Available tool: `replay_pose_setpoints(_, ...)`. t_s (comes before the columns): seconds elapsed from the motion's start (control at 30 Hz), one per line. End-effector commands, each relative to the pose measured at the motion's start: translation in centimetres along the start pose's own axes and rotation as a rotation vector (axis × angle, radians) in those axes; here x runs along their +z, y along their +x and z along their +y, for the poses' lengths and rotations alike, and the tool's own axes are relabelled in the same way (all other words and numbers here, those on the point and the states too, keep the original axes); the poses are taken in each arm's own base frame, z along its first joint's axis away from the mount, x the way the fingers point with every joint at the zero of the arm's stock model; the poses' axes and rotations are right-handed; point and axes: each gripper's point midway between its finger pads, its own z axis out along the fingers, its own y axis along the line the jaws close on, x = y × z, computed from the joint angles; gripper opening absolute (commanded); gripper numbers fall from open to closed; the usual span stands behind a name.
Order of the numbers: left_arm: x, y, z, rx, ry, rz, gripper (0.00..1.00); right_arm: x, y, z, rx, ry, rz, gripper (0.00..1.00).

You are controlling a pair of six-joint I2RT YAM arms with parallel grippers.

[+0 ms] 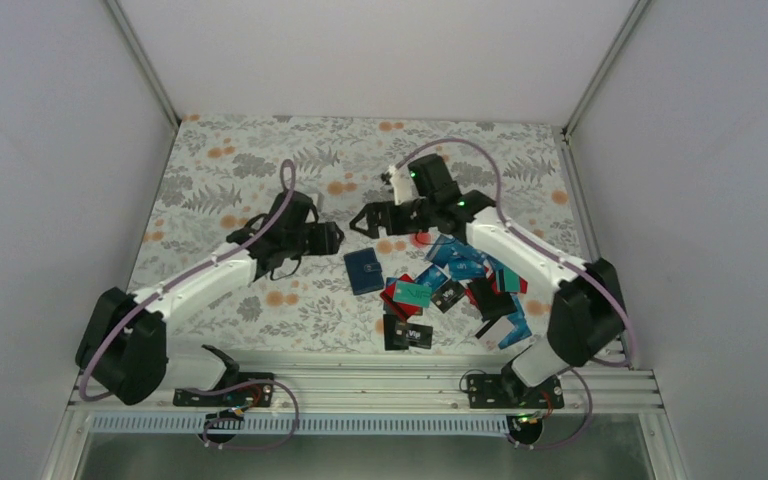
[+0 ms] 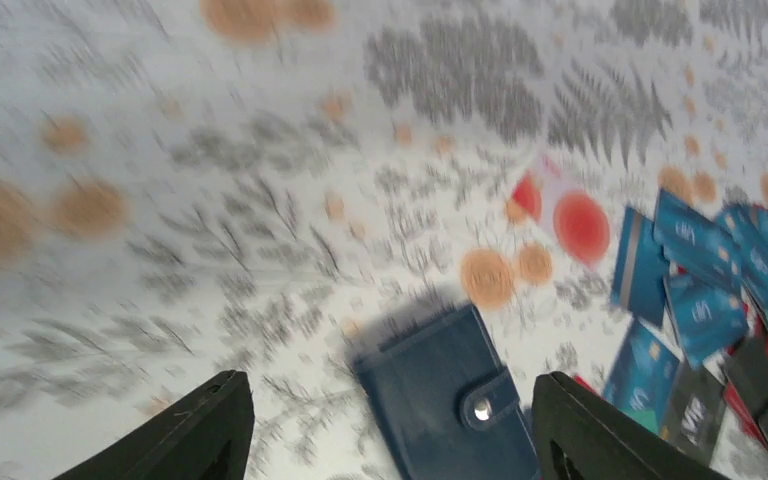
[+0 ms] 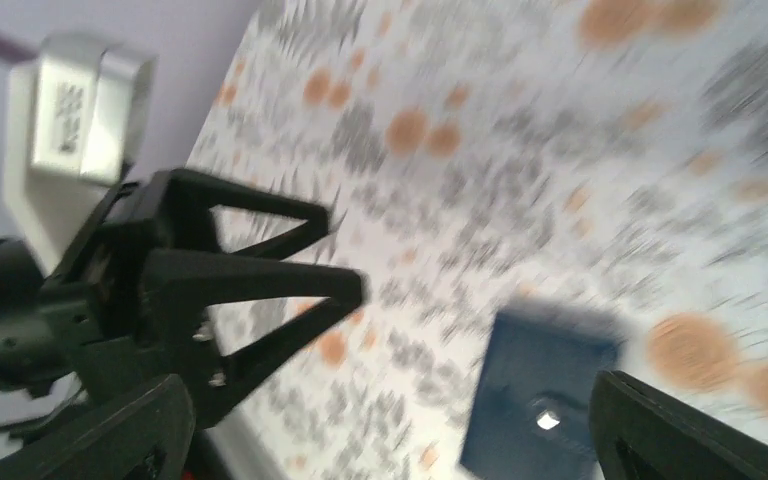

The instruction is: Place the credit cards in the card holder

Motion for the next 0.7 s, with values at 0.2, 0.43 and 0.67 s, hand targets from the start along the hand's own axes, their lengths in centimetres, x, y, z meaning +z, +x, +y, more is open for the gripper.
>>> replay_pose_setpoints(0.2,-10.4,-11.9,5.7,0.151,-0.556,-0.48,0.81,-17.1,-9.7,-6.9,-0.054,0.746,-0.725,1.0)
replay_pose_setpoints(0.43,-14.3,-11.9,9.3,0.227,-0.633,-0.79,0.84,-24.7,-5.2,-14.6,-0.009,1.088,-0.954,1.0)
replay_pose_setpoints(0.67,-13.6,-8.2,16.1,0.143,-0.734,-0.816,0.84,-26.1,-1.6,-19.9,-0.074,1.082,-1.019,1.0)
